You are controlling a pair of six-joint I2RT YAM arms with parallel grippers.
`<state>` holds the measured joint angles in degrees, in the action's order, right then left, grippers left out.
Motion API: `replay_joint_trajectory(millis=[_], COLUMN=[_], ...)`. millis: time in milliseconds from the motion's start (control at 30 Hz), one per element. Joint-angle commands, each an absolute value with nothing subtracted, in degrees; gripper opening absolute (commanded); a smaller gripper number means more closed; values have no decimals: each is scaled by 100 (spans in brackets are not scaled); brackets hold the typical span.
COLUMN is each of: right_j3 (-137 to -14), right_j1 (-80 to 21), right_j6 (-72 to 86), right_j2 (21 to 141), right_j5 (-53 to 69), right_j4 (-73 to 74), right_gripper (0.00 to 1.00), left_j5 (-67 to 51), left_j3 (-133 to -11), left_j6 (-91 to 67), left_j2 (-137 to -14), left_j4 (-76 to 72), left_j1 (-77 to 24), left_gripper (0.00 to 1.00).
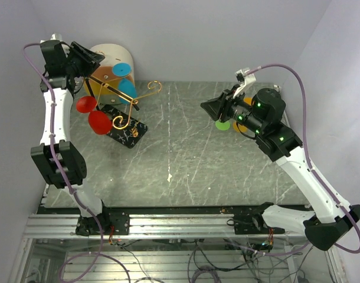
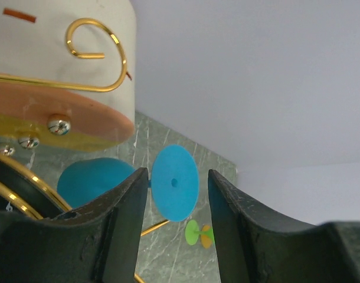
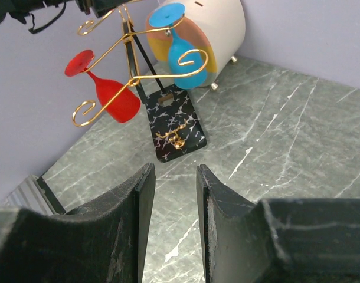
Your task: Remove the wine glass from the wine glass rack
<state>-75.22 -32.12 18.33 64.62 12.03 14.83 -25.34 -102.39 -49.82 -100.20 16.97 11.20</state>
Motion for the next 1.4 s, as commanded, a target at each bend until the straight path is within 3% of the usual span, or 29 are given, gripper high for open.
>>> replay_joint_trajectory(millis=[0, 800, 1367], right_j3=[-7399, -7201, -7146], right_j1=[-3234, -3234, -3234], right_j6=[1844, 1784, 1841], right_j2=[6446, 6214, 6205], right_j5=[1162, 1016, 933], right_j4=[1340, 1433, 1367], right_gripper=[34, 33, 33], left_j5=[-2559, -2613, -3011], left_j3=[-10962, -10826, -10514], left_j6=[-4357, -4339, -4872], left_j2=[-10236, -10779, -10578], left_j4=[2308, 2310, 1725], left_j1=[911, 600, 598], left_gripper=[56, 51, 18])
